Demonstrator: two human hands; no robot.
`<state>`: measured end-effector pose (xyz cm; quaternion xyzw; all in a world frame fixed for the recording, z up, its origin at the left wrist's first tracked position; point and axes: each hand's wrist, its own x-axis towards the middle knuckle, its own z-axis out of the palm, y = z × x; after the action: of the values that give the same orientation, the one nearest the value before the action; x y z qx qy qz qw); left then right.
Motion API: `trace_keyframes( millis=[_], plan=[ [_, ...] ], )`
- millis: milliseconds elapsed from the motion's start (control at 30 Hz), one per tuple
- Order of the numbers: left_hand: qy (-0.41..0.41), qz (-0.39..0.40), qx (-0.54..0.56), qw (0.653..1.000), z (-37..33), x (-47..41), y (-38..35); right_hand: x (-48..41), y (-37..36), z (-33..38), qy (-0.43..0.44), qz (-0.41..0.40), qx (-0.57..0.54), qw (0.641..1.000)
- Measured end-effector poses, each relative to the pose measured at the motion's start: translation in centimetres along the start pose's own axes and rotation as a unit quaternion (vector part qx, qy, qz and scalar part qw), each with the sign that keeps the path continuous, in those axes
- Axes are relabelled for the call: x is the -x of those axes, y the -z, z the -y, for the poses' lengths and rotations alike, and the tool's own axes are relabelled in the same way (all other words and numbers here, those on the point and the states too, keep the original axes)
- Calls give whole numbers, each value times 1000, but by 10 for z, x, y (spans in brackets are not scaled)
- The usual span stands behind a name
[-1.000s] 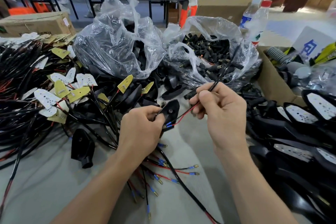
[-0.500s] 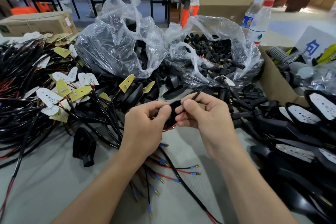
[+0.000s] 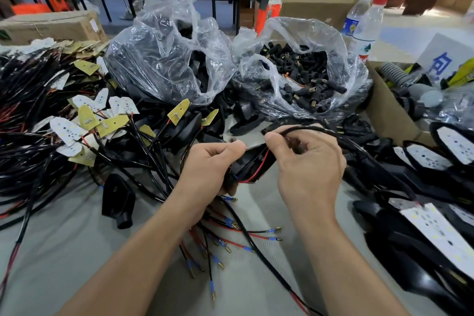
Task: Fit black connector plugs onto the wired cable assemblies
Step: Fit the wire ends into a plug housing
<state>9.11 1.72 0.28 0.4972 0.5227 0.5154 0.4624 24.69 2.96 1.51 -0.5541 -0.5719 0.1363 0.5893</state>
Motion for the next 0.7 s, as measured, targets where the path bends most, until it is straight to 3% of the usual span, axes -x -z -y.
trace_keyframes(
  millis=[333, 500, 700],
  plan=[
    [-16, -17, -24, 999, -2, 0, -2, 4, -6, -3, -82, 7, -17, 996],
    [-17, 3, -32, 999, -3, 3, -4, 4, -7, 0, -78, 4, 85, 993],
    [24, 102, 16, 994, -6, 5, -2, 5, -8, 1, -30, -10, 152, 988]
  ],
)
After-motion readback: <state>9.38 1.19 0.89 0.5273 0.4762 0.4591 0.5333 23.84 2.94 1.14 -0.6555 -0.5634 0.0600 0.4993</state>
